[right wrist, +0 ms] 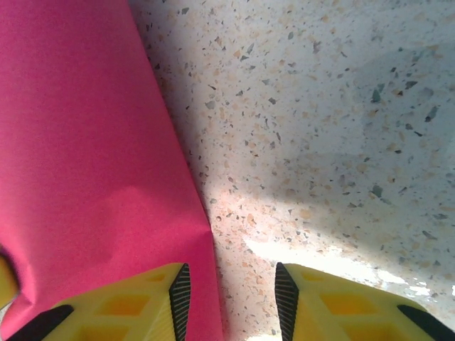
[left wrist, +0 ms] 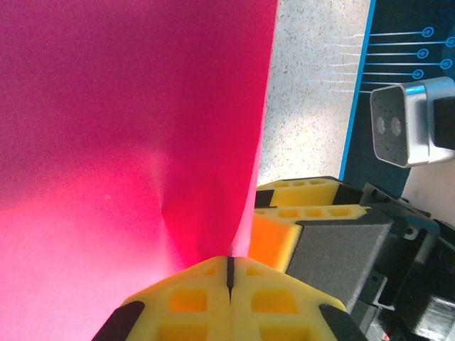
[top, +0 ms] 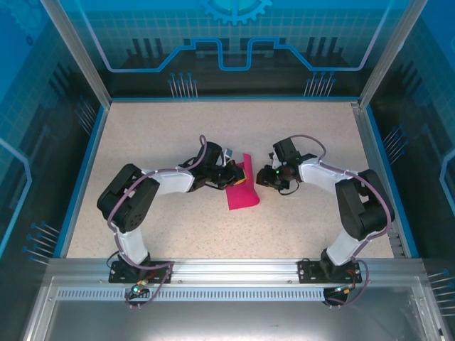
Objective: Fold a paper plane with a square sheet of paper (pick it up from the middle)
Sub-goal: Fold the square sheet of paper in half at the center of the table.
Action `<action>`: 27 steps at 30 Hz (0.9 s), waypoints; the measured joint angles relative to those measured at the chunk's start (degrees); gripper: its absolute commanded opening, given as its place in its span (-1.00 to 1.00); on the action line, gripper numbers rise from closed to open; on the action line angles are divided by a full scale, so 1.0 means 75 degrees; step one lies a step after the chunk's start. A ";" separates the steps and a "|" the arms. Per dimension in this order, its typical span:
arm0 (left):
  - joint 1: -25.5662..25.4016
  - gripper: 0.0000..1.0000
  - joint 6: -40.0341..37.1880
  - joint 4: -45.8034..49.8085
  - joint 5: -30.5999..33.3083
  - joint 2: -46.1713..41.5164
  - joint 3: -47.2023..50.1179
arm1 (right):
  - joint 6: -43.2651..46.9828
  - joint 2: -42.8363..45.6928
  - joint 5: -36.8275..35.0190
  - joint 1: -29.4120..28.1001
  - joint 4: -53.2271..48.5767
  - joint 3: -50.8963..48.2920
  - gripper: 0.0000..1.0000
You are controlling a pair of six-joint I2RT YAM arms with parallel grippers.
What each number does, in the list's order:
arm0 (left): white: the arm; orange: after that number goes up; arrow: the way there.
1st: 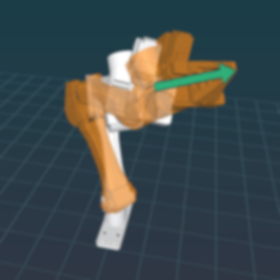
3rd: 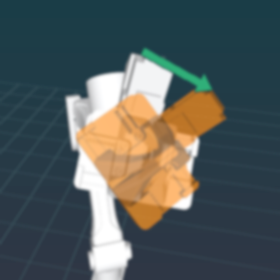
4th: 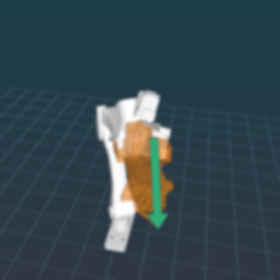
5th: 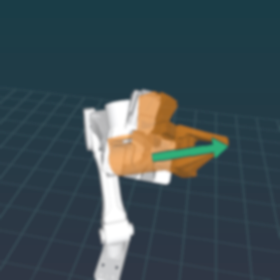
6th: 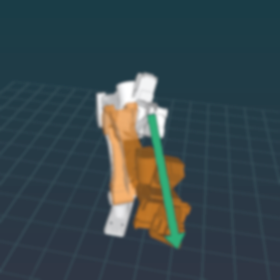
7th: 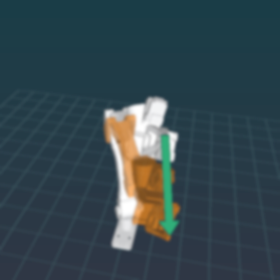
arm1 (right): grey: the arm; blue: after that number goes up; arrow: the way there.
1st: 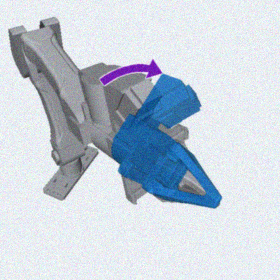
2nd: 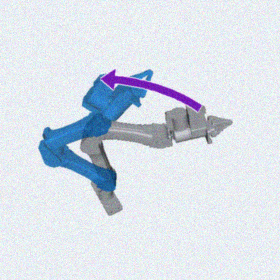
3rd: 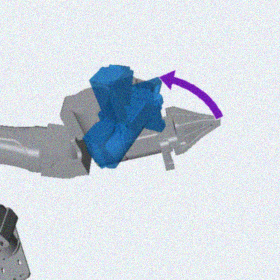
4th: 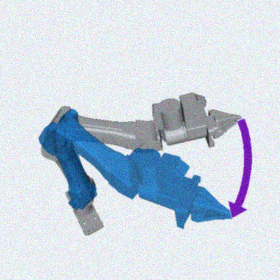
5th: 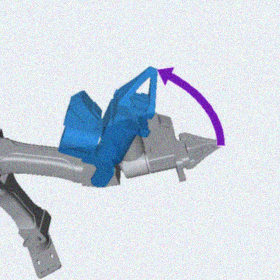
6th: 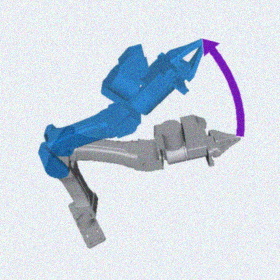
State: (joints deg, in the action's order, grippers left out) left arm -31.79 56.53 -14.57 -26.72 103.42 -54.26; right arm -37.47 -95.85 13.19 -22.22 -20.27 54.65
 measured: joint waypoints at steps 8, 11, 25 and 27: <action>0.0000 -0.88 -0.0554 0.0985 0.0615 -0.0889 0.0117 | 0.0242 0.0085 0.0344 0.0000 0.0239 -0.0052 0.06; 0.0000 -0.88 -0.0632 0.1288 0.0927 -0.0941 0.0210 | 0.0498 0.0067 0.0548 -0.0006 0.0251 0.0041 0.19; 0.0000 -0.86 -0.0758 0.2087 0.1751 -0.0787 0.0399 | 0.1702 -0.1224 0.0280 -0.0781 -0.0481 0.1620 0.34; 0.0003 -0.86 -0.0758 0.2186 0.1827 -0.0699 0.0399 | 0.1784 -0.1408 0.0140 -0.0813 -0.0621 0.1795 0.33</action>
State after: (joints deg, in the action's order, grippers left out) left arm -31.77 50.85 1.83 -13.02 98.17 -51.27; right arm -24.10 -106.41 14.24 -28.32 -24.93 68.12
